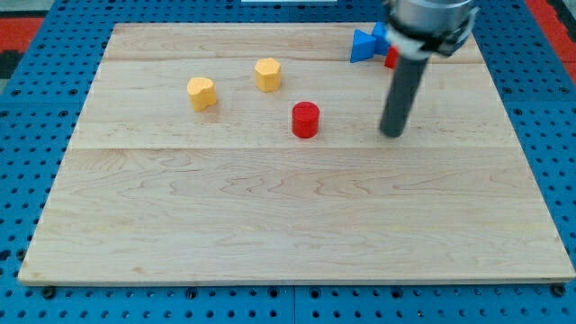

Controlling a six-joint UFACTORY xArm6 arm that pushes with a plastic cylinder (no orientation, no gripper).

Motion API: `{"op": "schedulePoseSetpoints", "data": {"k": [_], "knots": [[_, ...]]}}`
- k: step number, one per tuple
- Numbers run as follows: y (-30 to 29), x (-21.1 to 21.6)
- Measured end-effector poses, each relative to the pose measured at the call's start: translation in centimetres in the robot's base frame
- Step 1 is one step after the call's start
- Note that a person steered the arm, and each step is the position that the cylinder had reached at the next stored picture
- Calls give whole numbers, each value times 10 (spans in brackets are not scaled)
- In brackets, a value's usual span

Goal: Push the red circle into the triangle

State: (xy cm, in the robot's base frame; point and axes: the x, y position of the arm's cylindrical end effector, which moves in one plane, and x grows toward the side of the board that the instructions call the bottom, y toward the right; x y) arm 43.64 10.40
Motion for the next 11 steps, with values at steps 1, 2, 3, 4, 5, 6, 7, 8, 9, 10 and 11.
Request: {"op": "schedulePoseSetpoints", "data": {"k": [1, 2, 3, 4, 5, 6, 7, 8, 9, 10, 11], "knots": [[-66, -24], [-103, -53], [-127, -27], [-154, -82], [-61, -103], [-32, -114], [-30, -107], [-43, -109], [-6, -138], [13, -103], [87, -76]]}}
